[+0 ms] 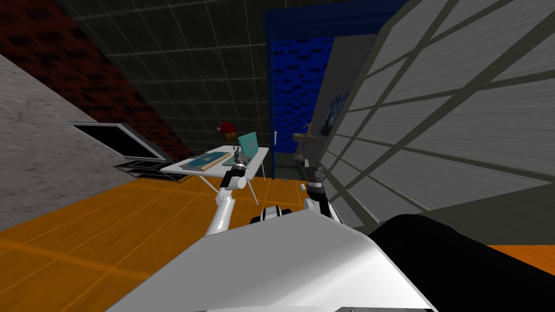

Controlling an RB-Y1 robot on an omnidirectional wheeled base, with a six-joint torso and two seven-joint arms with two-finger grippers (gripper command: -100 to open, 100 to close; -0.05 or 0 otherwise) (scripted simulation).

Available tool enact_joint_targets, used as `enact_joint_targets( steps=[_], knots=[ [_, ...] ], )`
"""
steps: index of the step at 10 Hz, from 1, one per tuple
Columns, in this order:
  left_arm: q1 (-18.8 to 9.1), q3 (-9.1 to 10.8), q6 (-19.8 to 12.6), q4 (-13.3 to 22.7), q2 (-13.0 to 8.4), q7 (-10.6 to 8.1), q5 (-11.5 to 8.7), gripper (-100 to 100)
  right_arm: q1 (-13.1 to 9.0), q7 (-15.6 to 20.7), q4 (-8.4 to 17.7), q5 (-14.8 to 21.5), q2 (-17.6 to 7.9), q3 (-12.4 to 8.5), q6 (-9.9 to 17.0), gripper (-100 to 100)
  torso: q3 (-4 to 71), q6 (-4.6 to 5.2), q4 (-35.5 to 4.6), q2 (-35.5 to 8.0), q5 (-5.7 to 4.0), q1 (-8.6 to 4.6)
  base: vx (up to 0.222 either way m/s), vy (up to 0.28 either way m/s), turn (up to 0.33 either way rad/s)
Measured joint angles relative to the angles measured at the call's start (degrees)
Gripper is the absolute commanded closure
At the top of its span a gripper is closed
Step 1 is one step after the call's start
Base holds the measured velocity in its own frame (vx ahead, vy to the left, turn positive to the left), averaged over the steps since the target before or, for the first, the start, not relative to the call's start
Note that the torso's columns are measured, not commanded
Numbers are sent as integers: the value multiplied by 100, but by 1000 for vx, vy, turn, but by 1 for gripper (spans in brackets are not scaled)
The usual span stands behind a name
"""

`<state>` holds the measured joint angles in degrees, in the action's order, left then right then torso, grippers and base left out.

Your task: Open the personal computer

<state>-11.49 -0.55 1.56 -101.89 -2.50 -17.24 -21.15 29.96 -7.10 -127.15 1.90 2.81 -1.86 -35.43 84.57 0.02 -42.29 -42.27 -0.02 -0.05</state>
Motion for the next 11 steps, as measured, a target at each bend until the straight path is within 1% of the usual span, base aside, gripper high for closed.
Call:
enact_joint_targets(
  steps=[1,2,4,5,7,8,9,11],
  knots=[
    [-101,7,2,206,-16,-7,-7,-100,0,0,0,0,0,0,0,0,6,-2,4,10,1,3,-60,-7,158],
    [-280,-10,85,387,-58,-36,-32,-100,1,0,0,0,0,0,0,0,-1,-5,0,-5,2,7,-71,-9,77],
    [-573,-36,186,707,-70,-55,-41,-100,0,0,0,0,0,0,0,0,0,-1,1,1,2,5,-22,-2,-12],
    [-628,-44,224,887,-62,-53,-36,-100,0,0,0,0,0,0,0,0,11,2,11,17,3,6,-75,-2,125],
    [-1000,-57,390,1291,-166,-123,-94,-100,0,0,0,0,0,0,0,0,1,0,1,1,1,4,-45,-4,41],
    [-1122,-63,407,1463,-180,-135,-101,-100,0,0,0,0,0,0,0,0,5,-1,3,8,1,3,0,0,0],
    [-1164,-65,412,1579,-198,-144,-108,-100,0,0,0,0,0,0,0,0,15,3,14,22,3,4,-65,-10,161],
    [-1510,-81,555,1910,-275,-198,-153,-100,0,0,0,0,0,0,0,0,-1,1,1,-2,1,4,-54,-4,22]
  ],
)
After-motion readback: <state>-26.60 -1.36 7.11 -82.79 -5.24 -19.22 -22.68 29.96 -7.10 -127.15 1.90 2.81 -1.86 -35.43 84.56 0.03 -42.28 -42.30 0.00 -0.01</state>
